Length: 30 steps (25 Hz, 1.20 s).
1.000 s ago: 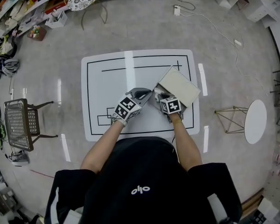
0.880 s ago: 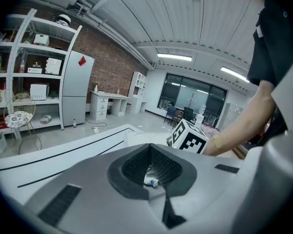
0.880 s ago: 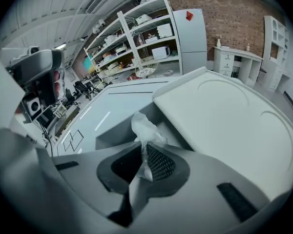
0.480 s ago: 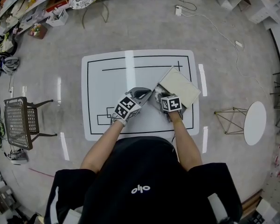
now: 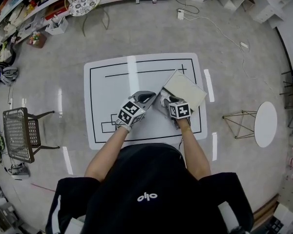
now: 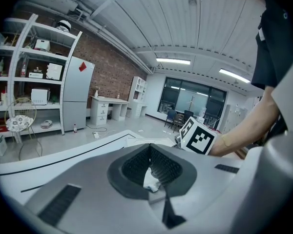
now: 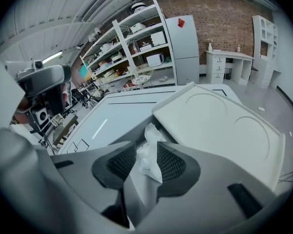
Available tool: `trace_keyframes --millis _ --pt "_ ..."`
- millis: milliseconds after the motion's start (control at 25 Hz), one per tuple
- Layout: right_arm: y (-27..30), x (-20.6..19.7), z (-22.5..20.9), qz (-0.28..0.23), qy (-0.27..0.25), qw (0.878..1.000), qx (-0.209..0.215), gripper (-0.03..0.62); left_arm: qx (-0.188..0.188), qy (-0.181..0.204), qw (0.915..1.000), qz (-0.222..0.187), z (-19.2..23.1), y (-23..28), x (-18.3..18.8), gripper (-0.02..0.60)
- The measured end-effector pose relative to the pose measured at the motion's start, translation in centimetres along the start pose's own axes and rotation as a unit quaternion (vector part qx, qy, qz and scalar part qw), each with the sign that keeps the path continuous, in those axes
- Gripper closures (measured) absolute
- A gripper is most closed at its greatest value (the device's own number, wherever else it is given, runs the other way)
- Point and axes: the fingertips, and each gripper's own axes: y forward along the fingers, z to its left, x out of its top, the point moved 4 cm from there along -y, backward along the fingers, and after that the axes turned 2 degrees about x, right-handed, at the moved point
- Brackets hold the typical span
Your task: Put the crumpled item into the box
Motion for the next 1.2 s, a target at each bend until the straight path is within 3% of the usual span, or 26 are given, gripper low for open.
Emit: trace_keyframes --millis 480,920,1200 --pt "-9.9 4.6 2.9 -0.143 -0.011 0.988 -0.056 0.477 0.01 -0.008 0.9986 -0.052 -1.9 -2.1 2.9 0.574" --pt "-20.1 6.9 5.9 -0.26 -0.017 0.959 -0.112 0.58 0.009 0.019 0.9952 -0.096 -4.1 -4.1 7.7 0.574" --pt "-24.2 6.5 7.0 -0.297 -0.024 0.943 -0.15 0.585 0.009 0.02 0.9941 -0.106 -4.6 -5.2 9.2 0.574"
